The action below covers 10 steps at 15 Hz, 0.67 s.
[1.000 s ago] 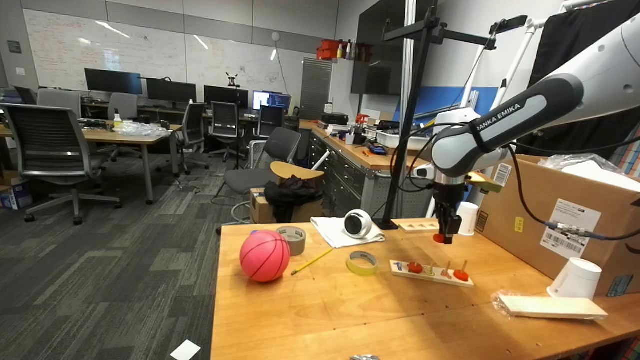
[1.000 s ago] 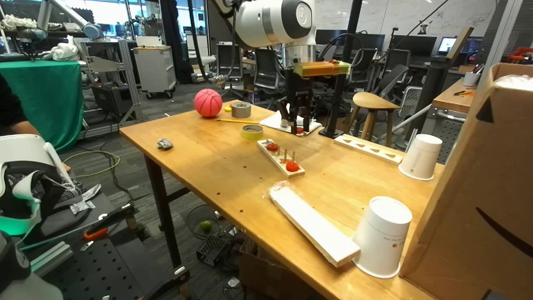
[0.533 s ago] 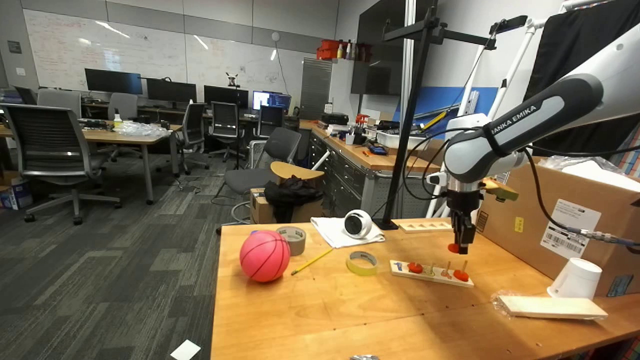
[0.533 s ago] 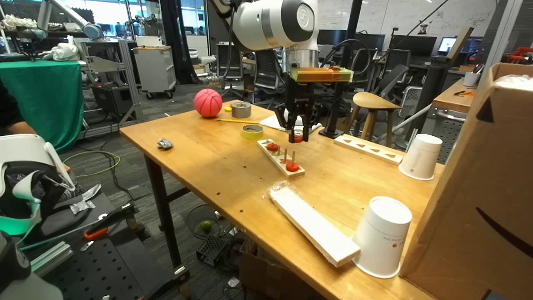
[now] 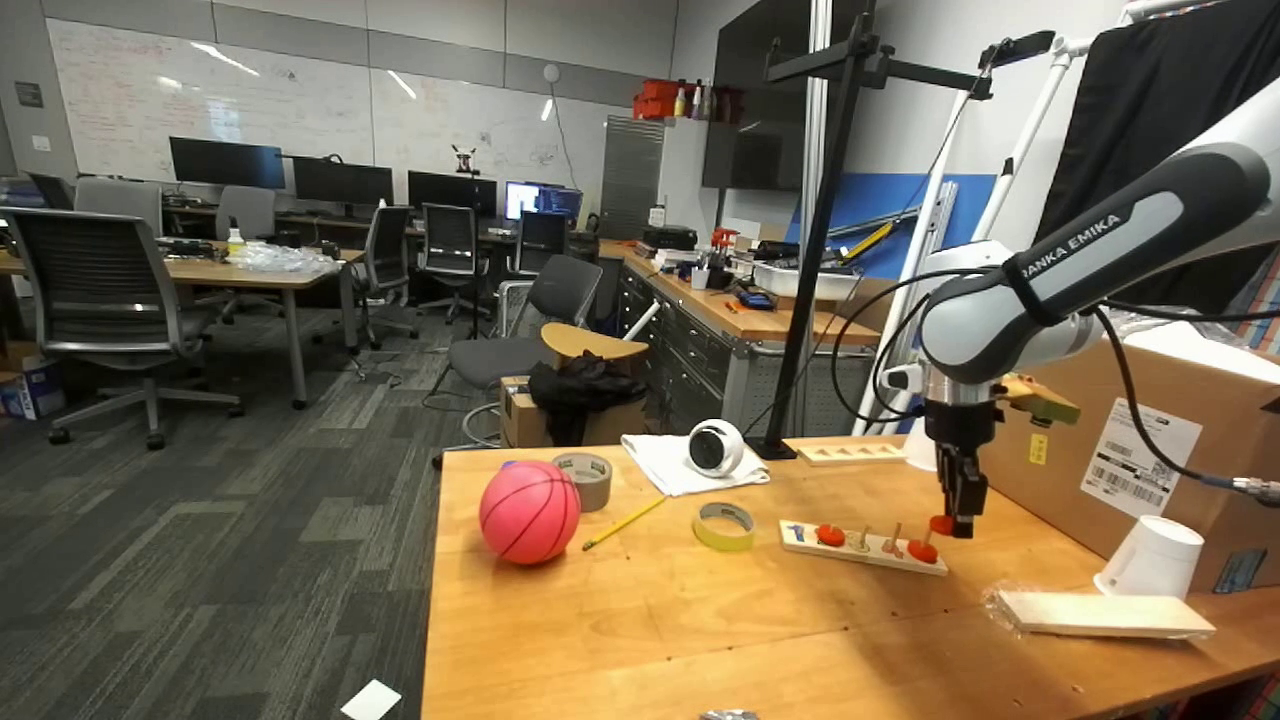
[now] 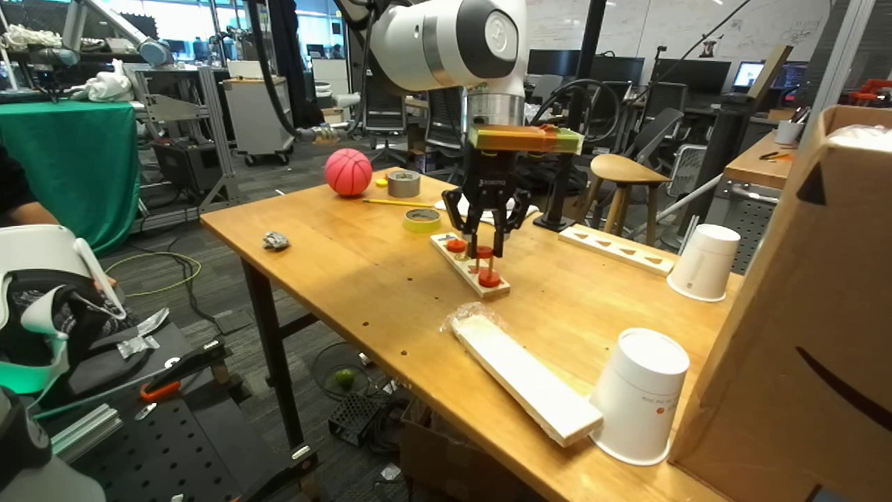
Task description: Move one right block to the first right position, then the left block, then the remaining block to the first right position
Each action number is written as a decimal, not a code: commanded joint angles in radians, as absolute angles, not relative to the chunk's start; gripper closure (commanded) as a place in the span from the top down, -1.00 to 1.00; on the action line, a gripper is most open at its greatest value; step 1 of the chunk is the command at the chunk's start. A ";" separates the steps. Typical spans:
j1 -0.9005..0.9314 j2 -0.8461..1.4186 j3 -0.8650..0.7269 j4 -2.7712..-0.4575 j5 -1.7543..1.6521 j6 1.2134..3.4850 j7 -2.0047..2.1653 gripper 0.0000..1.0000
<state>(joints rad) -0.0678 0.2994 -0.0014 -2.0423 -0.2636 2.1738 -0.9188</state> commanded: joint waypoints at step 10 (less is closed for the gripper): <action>-0.076 0.213 -0.015 -2.174 -0.284 2.366 -0.881 -0.51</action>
